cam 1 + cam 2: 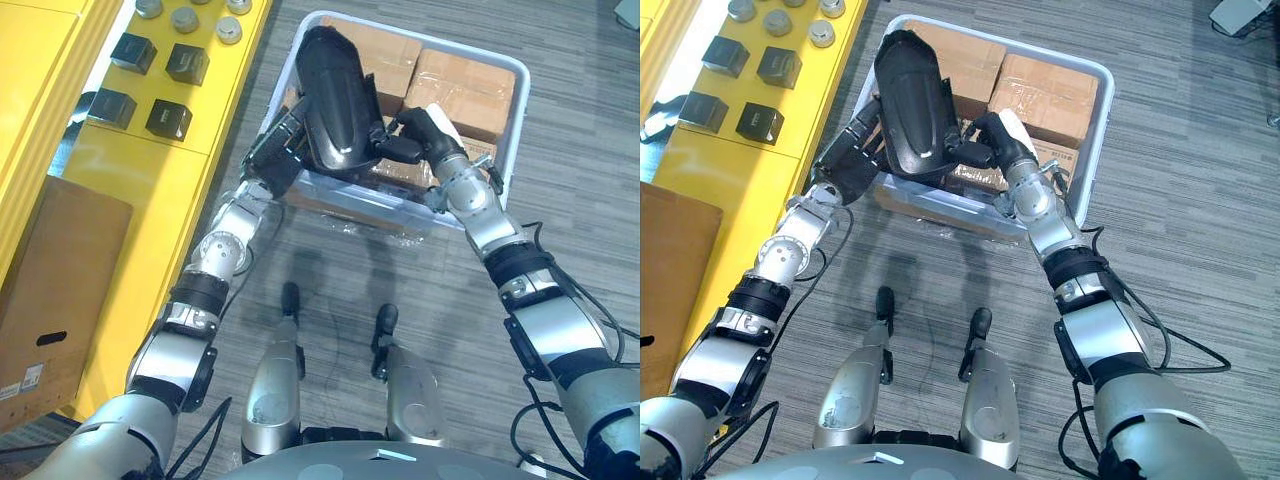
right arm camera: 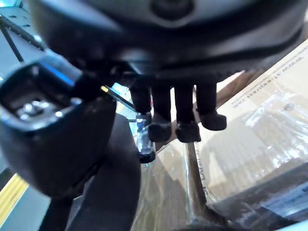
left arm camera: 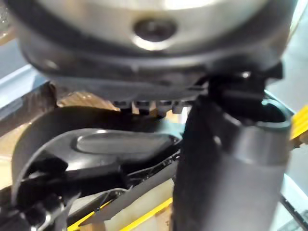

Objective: Walk over and take three plastic housings, then place them on the shelf

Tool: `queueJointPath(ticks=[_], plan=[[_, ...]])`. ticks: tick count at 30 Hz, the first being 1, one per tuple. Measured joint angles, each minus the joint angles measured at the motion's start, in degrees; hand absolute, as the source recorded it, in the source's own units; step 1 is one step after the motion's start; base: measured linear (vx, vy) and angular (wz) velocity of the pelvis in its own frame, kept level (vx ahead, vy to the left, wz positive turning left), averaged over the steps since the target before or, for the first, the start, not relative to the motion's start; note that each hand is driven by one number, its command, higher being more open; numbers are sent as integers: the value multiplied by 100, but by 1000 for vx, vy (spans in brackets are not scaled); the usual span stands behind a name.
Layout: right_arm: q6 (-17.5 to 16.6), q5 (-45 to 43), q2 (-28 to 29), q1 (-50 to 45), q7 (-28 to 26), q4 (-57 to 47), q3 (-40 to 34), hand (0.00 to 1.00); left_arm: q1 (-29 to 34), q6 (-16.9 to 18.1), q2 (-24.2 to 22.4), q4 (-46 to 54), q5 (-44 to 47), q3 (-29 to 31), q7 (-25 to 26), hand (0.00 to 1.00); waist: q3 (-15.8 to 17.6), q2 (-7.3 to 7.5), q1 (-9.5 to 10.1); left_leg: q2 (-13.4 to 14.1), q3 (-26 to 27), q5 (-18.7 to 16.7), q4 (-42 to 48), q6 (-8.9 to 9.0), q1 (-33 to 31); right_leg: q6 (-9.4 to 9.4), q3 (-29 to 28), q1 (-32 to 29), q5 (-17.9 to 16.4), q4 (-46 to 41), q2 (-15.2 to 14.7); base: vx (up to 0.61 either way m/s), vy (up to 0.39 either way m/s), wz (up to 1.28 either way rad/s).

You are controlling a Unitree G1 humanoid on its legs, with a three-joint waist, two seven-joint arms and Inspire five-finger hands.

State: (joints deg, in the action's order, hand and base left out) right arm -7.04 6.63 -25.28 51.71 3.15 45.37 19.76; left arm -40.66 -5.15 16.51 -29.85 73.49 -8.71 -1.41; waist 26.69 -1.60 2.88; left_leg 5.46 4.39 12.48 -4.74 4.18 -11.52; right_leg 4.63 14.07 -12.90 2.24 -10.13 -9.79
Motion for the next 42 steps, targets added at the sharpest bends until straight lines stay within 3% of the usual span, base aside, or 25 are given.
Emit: queueJointPath(ticks=[6, 12, 13, 18, 20, 24, 29, 32, 37, 38, 42], plan=[[-108, -3, -1, 0, -26, -9, 33, 0, -18, -368, 25, 0, -467, -222, -1, 100, 0, 0, -7, 7, 0, 1, 1, 1, 1, 0, 1, 2, 1, 0, 0, 11, -40, 0], [-320, -5, -26, -2, -147, -36, 129, 0, -33, -511, 51, -5, -925, -288, 55, 100, 0, 0, -14, 6, 0, 7, 1, 9, 12, -1, 0, 13, 1, 0, 2, 7, -38, 0], [-405, -13, -36, -17, -164, -84, 145, 0, -42, -533, 74, -5, -1083, -313, 83, 0, 0, 0, -14, 7, 0, 7, 1, 9, 14, -1, 0, 16, 2, 0, 3, 5, -37, 0], [-610, -62, -43, -212, -308, -511, 248, 0, -55, -533, 134, -19, -1107, -511, 311, 0, 0, 0, -12, 13, -3, 5, 1, 12, 35, -1, 7, 49, 2, 17, 7, 1, -9, 0], [-626, -95, -6, -338, -351, -638, 247, 0, -53, -400, 121, -19, -1101, -533, 537, 0, 1, 1, -4, 14, -5, 2, 1, 15, 71, -1, 12, 95, 2, 31, 9, 0, 0, 0], [-641, -141, 96, -843, -380, -1017, 224, 0, -44, 329, 110, -17, -811, -523, 899, 0, 10, 18, 13, 21, -10, -5, 0, 23, 107, 2, 16, 150, 6, 80, 24, 2, -18, 0], [-854, -255, 411, -1124, -249, -1129, 167, 0, 102, 735, 55, -18, -804, -458, 1081, 0, 72, 129, 10, 96, 10, -14, 0, 35, 114, -15, 14, 229, 91, 265, 109, 10, -45, -4], [-875, -259, 605, -1298, -211, -1260, 10, 0, 201, 912, -13, -17, -734, -454, 1106, 0, 81, 268, 13, 112, 2, -23, 0, 48, 124, -38, 33, 275, 117, 343, 155, 6, -43, 0], [-1027, -248, 724, -1570, -10, -1266, -8, 0, 358, 983, -147, -18, -856, -450, 1115, 0, 82, 310, 14, 118, 12, -45, -2, 74, 197, -33, 29, 380, 123, 427, 173, 26, -38, -1], [-1060, -249, 724, -1612, 12, -1266, -12, 100, 359, 982, -155, -18, -896, -452, 1094, 0, 84, 315, 15, 121, 12, -47, -2, 75, 203, -33, 30, 389, 123, 430, 177, 11, -32, 0], [-1253, -254, 719, -1757, 85, -1274, -60, 100, 359, 991, -209, -14, -1168, -446, 933, 0, 81, 335, 8, 124, 22, -49, -2, 76, 214, -33, 19, 396, 123, 434, 180, 7, -17, -1]])
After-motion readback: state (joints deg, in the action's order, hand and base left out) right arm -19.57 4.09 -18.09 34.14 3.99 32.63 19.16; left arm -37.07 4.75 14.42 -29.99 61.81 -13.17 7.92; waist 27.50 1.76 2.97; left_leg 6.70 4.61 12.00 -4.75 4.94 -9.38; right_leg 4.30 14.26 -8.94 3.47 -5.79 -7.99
